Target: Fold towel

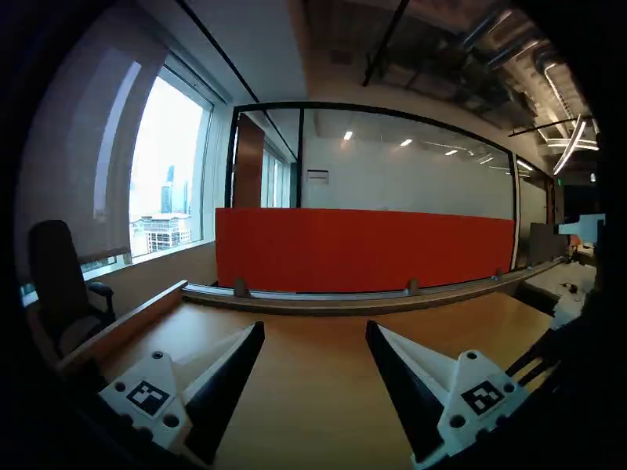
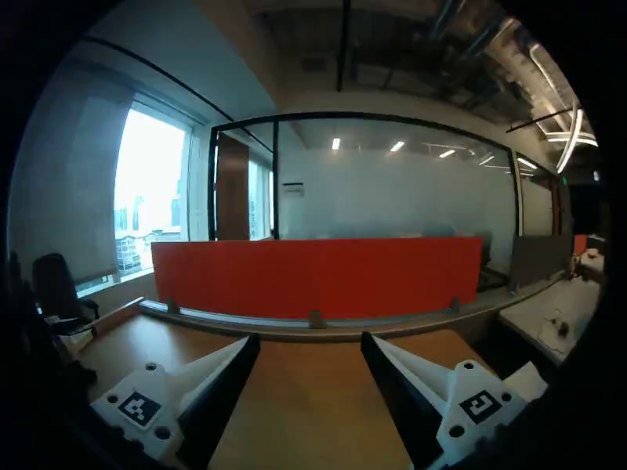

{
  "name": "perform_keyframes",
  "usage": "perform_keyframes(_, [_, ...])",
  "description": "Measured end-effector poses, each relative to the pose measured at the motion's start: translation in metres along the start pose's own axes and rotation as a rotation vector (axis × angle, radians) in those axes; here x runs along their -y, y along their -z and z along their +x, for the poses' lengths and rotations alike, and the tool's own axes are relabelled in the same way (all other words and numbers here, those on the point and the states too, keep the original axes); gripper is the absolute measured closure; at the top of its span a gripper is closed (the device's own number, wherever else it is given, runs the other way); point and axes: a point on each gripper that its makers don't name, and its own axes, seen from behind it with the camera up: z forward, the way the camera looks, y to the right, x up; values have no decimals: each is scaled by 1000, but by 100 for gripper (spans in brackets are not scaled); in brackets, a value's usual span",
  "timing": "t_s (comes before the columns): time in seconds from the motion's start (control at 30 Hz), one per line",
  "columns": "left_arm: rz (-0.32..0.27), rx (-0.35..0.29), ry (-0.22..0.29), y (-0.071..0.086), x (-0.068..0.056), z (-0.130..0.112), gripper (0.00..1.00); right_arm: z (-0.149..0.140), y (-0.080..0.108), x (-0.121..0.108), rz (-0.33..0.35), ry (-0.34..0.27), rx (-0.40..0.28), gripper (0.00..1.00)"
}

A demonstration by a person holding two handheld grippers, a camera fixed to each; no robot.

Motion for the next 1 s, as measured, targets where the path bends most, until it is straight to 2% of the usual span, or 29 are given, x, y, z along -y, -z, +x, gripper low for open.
perform_keyframes(0.3, [6, -45, -5, 1, 9, -26, 4, -11, -1, -1, -20, -10, -3, 0])
perform_keyframes(0.6, [6, -62, -28, 7, 22, -60, 4, -35, -2, 4, -37, -13, -2, 1])
perform_keyframes(1.0, [8, -72, -7, 12, 33, -105, 4, -64, 0, 12, -40, 1, 8, 0])
